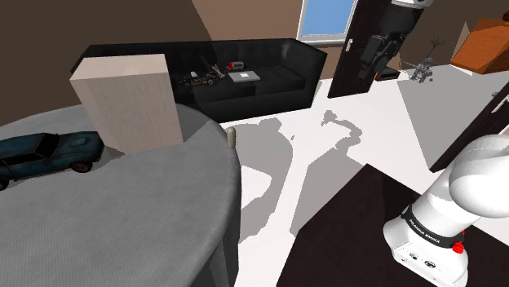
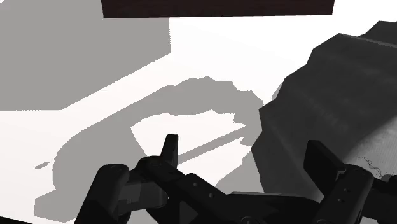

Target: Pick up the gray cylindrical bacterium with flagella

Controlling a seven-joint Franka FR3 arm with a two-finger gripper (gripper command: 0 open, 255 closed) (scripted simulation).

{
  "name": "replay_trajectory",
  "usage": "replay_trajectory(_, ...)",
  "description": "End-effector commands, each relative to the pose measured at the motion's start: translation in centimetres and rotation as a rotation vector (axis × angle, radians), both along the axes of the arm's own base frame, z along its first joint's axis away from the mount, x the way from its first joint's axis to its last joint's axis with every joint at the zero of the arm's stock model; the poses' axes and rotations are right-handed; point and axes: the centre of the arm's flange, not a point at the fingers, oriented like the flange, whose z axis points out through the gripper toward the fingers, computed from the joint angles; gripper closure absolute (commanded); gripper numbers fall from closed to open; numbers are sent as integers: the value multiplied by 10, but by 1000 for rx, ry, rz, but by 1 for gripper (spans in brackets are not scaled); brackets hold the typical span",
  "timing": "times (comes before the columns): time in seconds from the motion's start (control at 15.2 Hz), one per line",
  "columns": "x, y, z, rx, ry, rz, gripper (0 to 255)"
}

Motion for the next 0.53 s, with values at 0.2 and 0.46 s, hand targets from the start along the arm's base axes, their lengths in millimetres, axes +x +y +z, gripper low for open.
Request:
replay_trajectory(0.2,14,28,-19,15,-22,-7,0)
replay_trajectory(0.46,34,65,-43,35,-52,-17,0)
